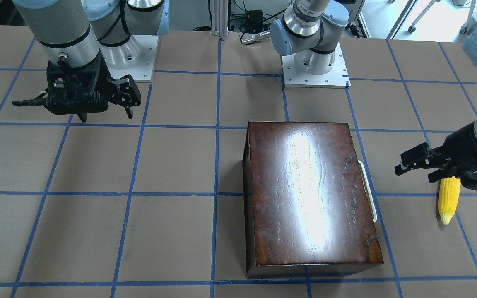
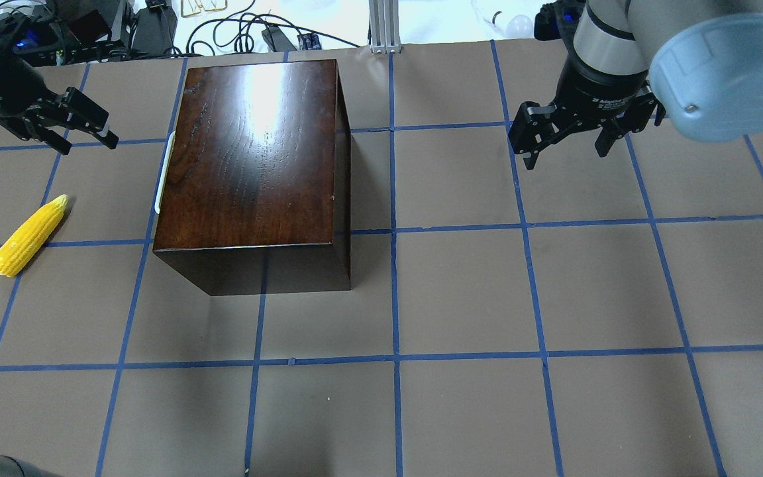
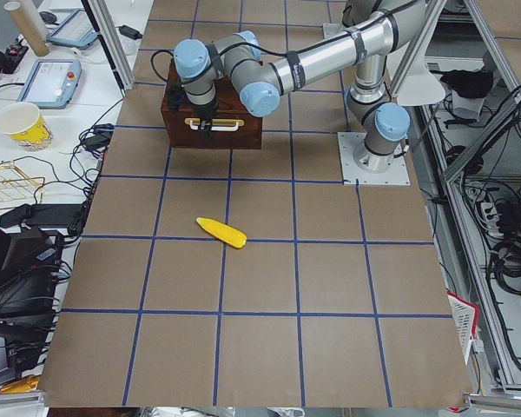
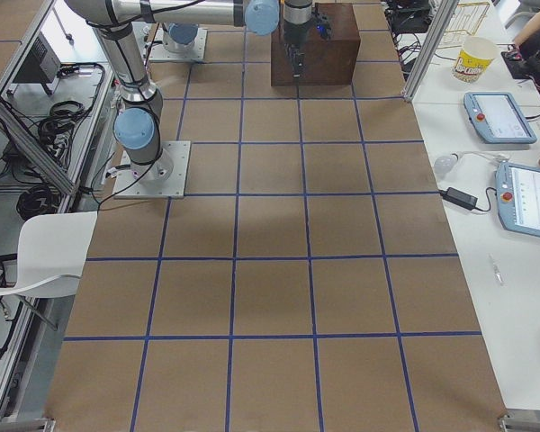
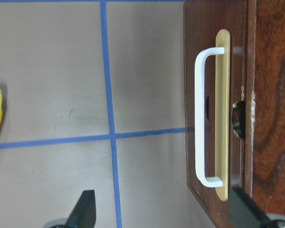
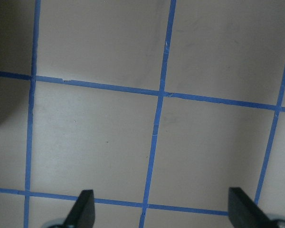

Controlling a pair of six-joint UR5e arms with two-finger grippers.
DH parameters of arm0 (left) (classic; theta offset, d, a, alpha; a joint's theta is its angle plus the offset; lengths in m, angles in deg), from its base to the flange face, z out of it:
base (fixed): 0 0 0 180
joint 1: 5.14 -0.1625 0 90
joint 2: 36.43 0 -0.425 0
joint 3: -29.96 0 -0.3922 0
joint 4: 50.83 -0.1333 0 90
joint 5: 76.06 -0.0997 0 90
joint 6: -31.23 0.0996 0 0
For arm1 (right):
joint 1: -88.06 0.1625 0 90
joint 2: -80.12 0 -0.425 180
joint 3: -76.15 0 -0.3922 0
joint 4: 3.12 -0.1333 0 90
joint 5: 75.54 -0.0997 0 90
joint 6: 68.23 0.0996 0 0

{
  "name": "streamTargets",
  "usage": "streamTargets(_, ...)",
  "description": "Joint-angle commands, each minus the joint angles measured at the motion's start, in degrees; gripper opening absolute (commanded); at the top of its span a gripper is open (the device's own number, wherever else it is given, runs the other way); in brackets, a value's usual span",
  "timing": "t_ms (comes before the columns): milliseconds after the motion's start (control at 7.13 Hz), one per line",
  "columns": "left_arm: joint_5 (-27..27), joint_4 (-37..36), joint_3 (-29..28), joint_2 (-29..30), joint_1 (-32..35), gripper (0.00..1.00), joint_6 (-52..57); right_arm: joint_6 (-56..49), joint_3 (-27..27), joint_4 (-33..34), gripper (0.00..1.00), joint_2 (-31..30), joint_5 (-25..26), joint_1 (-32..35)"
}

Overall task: Open drawer and put corn inside
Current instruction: 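Move the left gripper around the cabinet toward the white drawer handle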

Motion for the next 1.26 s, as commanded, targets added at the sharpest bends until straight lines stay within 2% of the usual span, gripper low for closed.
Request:
streamTargets(0, 3.40, -2.30, 1.46, 2.76, -0.13, 1.00, 0.46, 0.00, 0.01, 0.00, 1.00, 0.00, 0.00, 0.06)
streamTargets(280, 6.30, -2.84, 2.08, 4.61, -0.13, 1.00, 2.21, 0.00, -0.07, 0.00, 1.00, -0.09, 0.00, 0.06)
streamTargets(1122, 8.42, -2.93, 2.26, 7.69, -0.04, 1.00, 4.24, 0.00, 0.01, 0.00, 1.00, 0.00, 0.00, -0.11)
